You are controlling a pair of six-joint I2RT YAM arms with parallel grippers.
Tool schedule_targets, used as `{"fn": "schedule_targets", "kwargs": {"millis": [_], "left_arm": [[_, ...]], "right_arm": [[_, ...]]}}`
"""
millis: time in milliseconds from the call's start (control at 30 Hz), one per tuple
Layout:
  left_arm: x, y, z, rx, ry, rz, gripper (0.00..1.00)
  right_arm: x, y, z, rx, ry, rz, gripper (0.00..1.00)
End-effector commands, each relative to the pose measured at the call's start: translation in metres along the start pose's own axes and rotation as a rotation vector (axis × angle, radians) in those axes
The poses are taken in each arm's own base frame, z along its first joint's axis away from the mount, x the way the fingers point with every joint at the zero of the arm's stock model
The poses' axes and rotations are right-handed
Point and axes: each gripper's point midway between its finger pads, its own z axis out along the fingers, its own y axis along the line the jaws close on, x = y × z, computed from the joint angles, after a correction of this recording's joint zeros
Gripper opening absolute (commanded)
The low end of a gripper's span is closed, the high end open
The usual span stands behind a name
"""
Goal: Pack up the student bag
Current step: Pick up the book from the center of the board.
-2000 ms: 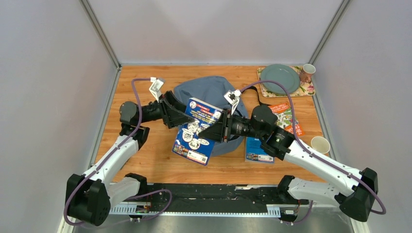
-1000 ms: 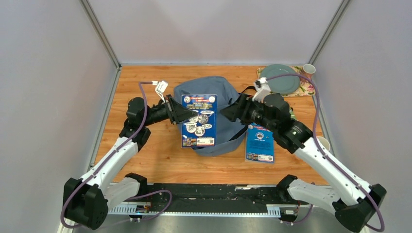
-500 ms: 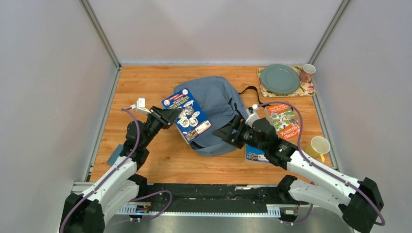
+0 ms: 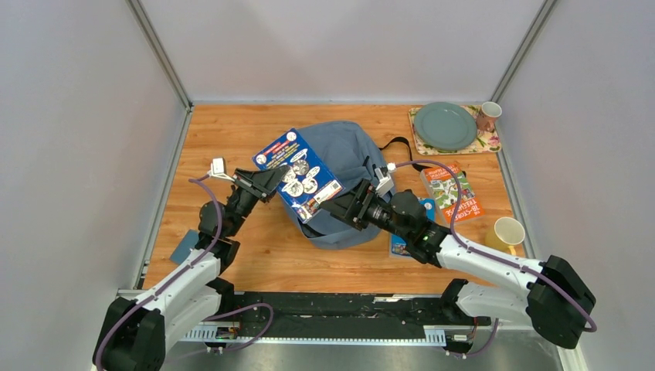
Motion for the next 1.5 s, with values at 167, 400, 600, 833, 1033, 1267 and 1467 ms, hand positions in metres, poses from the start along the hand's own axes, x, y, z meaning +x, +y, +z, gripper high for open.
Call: {"fn": "schedule_targets", "kwargs": {"millis": [167,400,600,833,1033,1267,1467], "left_arm": [[-0.004,-0.047,-0.003,0.183,-0.038,-0.048,0.0],[0.01,-0.051,0.001,0.205,-0.002,-0.072,0.0],[0.016,-0.042,0.0,0.186,0.012,-0.094,0.0],[0.047,-0.016,0.015,0.033,0.224,0.12,0.71],[0.06,0.024,0.023,-0.207,0.445,0.38,0.75],[0.095,0.055,0.006,-0.196,0.775,0.523,0.76],[0.13,0.076,0.001,-0.236,1.008,0.778,0.77]], "right_arm": [[-0.02,0.051,0.001,-0.164,-0.079,-0.058,0.84],[-0.022,0.064,0.018,-0.242,-0.076,-0.021,0.63],[-0.022,0.063,0.016,-0.26,-0.087,-0.017,0.06],[-0.046,0.033,-0.014,-0.072,-0.24,-0.098,0.0],[-0.072,0.003,-0.058,0.161,-0.38,-0.162,0.0],[-0.094,-0.033,-0.123,0.38,-0.541,-0.178,0.0],[-0.113,-0.031,-0.181,0.426,-0.687,-0.182,0.0]]}}
